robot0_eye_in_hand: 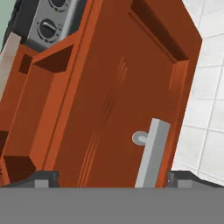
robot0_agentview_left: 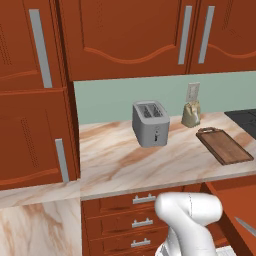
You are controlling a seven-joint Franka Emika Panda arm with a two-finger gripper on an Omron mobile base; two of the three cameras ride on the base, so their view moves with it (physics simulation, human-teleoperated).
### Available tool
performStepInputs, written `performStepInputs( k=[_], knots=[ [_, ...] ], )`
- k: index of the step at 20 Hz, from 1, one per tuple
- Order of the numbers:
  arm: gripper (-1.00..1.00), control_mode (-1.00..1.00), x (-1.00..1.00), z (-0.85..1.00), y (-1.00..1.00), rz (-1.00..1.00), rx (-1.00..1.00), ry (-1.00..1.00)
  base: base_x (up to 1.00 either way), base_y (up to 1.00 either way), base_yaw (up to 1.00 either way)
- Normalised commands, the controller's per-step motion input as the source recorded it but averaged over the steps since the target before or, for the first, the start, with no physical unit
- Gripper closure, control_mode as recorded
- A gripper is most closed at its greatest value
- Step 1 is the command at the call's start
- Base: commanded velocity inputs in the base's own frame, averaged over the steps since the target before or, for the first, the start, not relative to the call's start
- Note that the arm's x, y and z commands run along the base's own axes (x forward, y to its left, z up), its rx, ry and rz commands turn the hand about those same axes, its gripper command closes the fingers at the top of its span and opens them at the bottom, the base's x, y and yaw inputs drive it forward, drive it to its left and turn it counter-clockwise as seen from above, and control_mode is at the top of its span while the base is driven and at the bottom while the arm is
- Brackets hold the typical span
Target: Open the drawer on the right and place the cutting tools on the cutting board.
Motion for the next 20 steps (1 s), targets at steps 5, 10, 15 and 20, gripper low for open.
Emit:
performStepInputs(
  k=[5,10,15,20],
  knots=[
    [-1.00,-1.00,0.13,0.22,0.15,0.00,-0.08,0.25,0.00,0.00,0.00],
    [-1.00,-1.00,0.12,0.30,0.15,0.00,-0.07,0.25,0.00,0.00,0.00],
    [-1.00,-1.00,-0.01,0.21,0.02,0.00,-0.02,0.15,0.00,0.00,0.00],
    [-1.00,-1.00,-0.19,0.13,-0.09,0.00,0.00,0.06,0.00,0.00,0.00]
  ],
)
